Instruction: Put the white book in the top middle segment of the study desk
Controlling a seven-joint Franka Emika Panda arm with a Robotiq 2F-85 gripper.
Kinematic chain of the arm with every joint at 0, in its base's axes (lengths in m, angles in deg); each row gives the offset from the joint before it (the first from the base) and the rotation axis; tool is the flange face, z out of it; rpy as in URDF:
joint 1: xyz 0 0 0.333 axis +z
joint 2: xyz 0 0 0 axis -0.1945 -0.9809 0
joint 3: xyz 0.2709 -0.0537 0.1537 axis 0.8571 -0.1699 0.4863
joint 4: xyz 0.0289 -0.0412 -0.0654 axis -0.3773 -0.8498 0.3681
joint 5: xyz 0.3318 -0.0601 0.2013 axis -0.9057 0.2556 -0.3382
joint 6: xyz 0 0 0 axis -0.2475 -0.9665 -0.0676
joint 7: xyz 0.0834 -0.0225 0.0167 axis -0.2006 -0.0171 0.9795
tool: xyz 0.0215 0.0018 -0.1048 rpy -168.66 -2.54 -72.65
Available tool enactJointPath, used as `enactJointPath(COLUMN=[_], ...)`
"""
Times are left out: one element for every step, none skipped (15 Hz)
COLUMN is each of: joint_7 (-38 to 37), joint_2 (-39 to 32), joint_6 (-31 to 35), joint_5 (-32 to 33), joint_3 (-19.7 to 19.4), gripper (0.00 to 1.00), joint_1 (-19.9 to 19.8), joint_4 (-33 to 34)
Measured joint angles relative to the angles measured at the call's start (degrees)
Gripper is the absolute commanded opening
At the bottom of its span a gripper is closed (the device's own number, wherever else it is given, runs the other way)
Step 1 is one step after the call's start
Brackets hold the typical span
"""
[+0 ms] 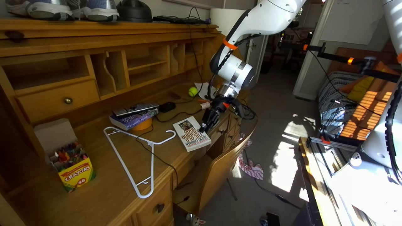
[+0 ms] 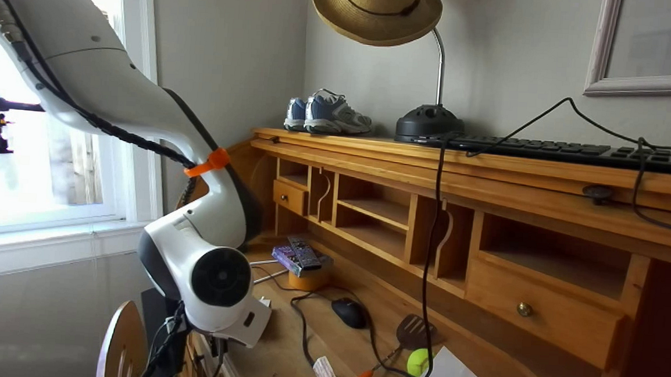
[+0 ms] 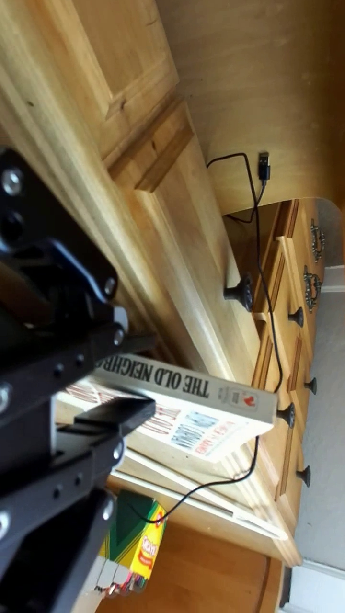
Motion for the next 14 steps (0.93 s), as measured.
enactJointPath(joint_7=[0.1,0.2,0.2,0.3,0.3,0.4,0.4,0.4,0.4,0.4,0.4,0.4,0.3,0.2], joint_2=[0.0,0.0,0.0,0.0,0.0,0.0,0.0,0.0,0.0,0.0,0.0,0.0,0.0,0.0], joint_6=[-0.2,-0.4,-0.4,-0.4,-0.5,-0.5,-0.5,-0.6,-0.6,-0.6,-0.6,-0.6,-0.7,-0.7], joint_5=[-0.2,-0.3,-0.4,-0.6,-0.7,-0.9,-1.1,-1.3,-1.5,-1.6,-1.6,-1.6,-1.2,-0.8], joint_3=[-0.2,-0.3,-0.4,-0.5,-0.6,-0.6,-0.6,-0.6,-0.6,-0.6,-0.6,-0.6,-0.7,-0.9], gripper=[0.38,0.38,0.38,0.39,0.41,0.43,0.45,0.45,0.49,0.5,0.72,0.75,0.79,0.84], joint_1=[0.0,-0.1,-0.2,-0.2,-0.2,-0.2,-0.2,-0.2,-0.2,-0.2,-0.2,-0.1,0.0,0.2], joint_4=[0.2,0.3,0.5,0.5,0.6,0.6,0.7,0.7,0.8,0.8,0.8,0.8,0.8,0.6])
